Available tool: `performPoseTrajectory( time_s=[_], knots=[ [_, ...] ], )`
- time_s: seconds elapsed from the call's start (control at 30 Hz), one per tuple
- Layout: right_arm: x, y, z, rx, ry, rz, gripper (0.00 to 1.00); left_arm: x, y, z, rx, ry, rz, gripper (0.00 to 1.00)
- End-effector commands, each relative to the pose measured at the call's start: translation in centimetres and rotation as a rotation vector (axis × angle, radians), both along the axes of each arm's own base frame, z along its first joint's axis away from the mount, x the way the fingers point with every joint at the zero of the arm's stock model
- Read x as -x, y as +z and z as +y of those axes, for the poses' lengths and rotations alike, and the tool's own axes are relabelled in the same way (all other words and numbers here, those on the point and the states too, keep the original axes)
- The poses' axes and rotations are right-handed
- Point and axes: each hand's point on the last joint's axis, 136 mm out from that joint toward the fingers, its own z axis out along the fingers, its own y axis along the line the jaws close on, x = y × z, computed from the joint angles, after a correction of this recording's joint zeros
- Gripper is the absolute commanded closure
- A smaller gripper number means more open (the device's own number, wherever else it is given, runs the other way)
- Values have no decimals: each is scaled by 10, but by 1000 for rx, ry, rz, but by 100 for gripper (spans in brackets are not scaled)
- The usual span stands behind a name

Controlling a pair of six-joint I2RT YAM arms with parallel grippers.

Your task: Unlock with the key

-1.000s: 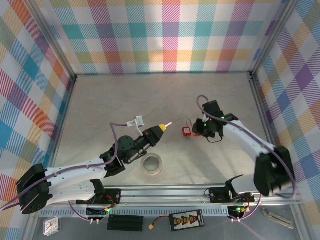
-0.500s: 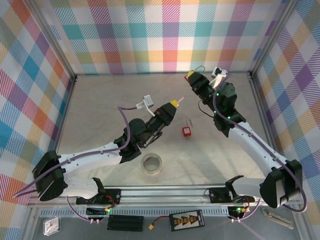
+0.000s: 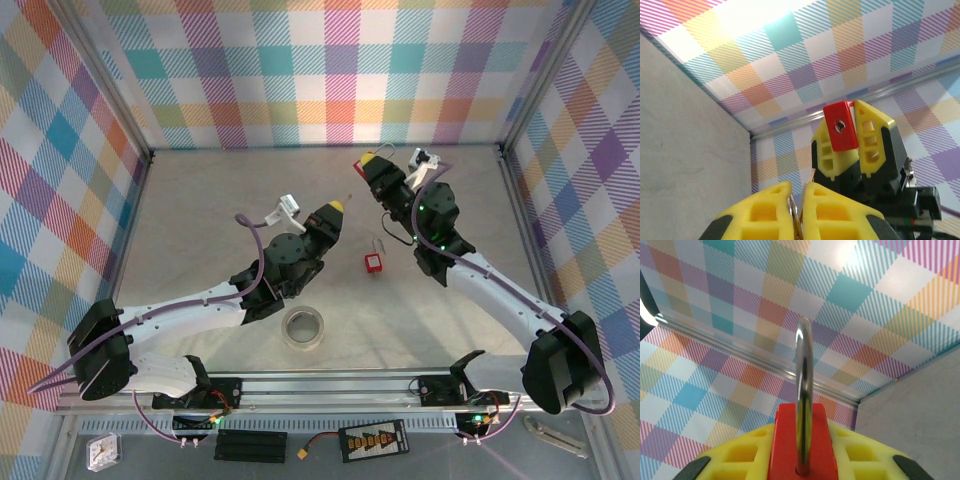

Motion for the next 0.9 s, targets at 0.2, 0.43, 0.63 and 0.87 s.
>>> performPoseTrajectory(
  time_s=[0.2,0.43,0.63,0.87],
  knots=[
    [19,36,7,-82,36,-119,100,-3,29,13,126,57,-69,100],
    [25,32,11,-71,47,-116,100,-1,36,16,139,60,-85,100],
    [30,29,16,-63,62,-113,100,-1,35,17,142,67,-86,100],
    [34,26,20,-60,75,-108,100,0,37,27,121,97,-88,100]
  ],
)
